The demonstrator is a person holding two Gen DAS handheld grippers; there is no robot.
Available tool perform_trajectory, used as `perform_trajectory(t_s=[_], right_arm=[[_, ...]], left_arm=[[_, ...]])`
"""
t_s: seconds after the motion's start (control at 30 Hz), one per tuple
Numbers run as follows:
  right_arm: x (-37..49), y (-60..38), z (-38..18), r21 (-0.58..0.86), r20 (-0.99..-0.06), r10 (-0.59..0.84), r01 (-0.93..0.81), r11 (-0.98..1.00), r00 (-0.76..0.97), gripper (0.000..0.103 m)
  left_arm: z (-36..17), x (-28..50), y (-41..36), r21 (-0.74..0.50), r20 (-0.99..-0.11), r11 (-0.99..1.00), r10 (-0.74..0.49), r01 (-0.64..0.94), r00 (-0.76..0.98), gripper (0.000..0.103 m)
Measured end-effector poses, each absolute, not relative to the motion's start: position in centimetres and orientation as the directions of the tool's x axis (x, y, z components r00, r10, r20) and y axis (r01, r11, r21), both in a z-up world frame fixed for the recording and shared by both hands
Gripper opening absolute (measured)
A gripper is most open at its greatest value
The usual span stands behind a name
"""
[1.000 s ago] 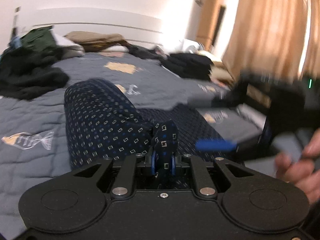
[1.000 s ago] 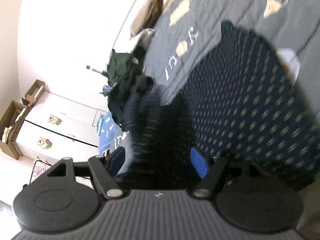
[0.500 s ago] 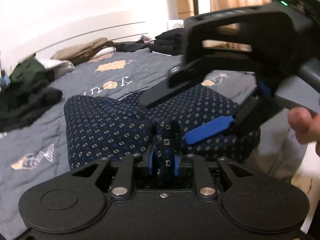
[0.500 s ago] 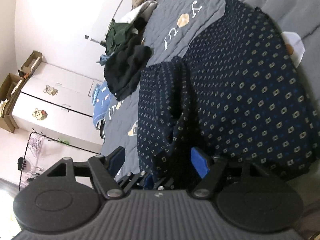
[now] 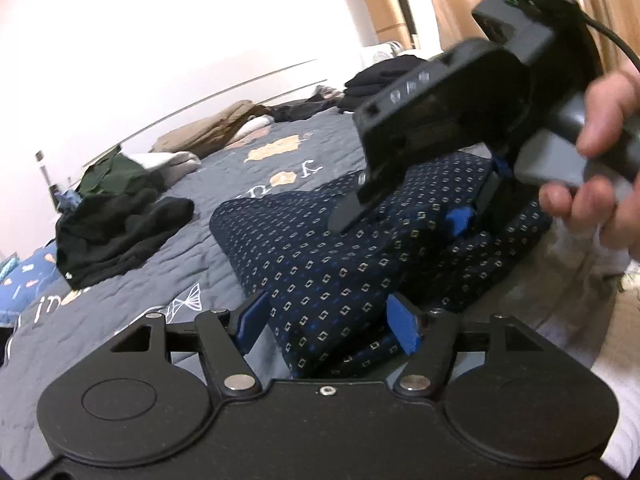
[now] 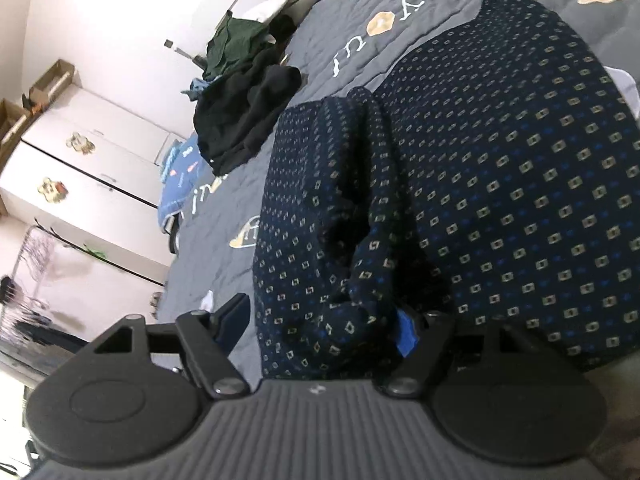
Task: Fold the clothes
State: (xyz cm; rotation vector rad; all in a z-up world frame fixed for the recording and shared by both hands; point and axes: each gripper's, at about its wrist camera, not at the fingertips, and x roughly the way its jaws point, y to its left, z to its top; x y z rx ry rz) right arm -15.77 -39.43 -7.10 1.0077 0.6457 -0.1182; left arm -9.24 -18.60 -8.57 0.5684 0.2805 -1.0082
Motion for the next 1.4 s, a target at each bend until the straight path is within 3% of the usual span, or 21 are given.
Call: perform_trajectory(t_s=[0.17,0.27,0.33,0.43,0.73,0.93,1.07,1.3,1.4], right_arm=[[-15.3,-38.8,-7.8,0.727,-0.558,0.145,0.397,0.56,0.817,0.071],[-15.6,-38.9,-7.5,0.737,-0.525,0.11,0.386,0.554,0.844,0.059],[-15.8,-39.1,-7.3,0.747,-0.507,0.095,0.381,0.545,0.857,0.031],[-16.1,-39.5,-7.0,0.767,-0.471,0.091,0.356,0.534,0.877,0.018],[-16.5,-40.0,-4.8,0.834,-0.31,0.067,0.237,0.497,0.949,0.012],[-19.6,-41.0,-1.5,0.835,-0.203,-0.024,0.186,0.518,0.979,0.011],[-23.6,-42.2,-0.7,0.807,-0.223,-0.108,0.245,0.537,0.969,0.011],[-24.4,-43.3,-2.9,0.684,-0.434,-0.174,0.448,0.576,0.884,0.011],[-24.6,-43.2,-3.3,0.689,-0.418,-0.184,0.442,0.574,0.89,0.011]], left_arm=[[-9.1,-9.9,-18.1,0.319,-0.473,0.415,-0.71,0.852,0.522,0.064],[-9.6,-10.2,-18.2,0.355,-0.467,0.402,-0.706,0.844,0.532,0.064],[-9.7,-10.3,-18.4,0.366,-0.462,0.401,-0.705,0.84,0.538,0.064],[-9.9,-10.2,-18.8,0.39,-0.457,0.4,-0.698,0.83,0.551,0.064],[-10.9,-10.4,-20.4,0.543,-0.404,0.363,-0.678,0.757,0.614,0.064],[-11.1,-10.3,-20.8,0.655,-0.347,0.315,-0.682,0.687,0.643,0.065],[-9.8,-10.6,-20.6,0.657,-0.333,0.302,-0.706,0.691,0.626,0.064],[-10.2,-13.4,-22.7,0.74,-0.34,0.168,-0.742,0.651,0.578,0.064],[-11.1,-14.2,-24.1,0.803,-0.316,0.131,-0.733,0.581,0.602,0.064]])
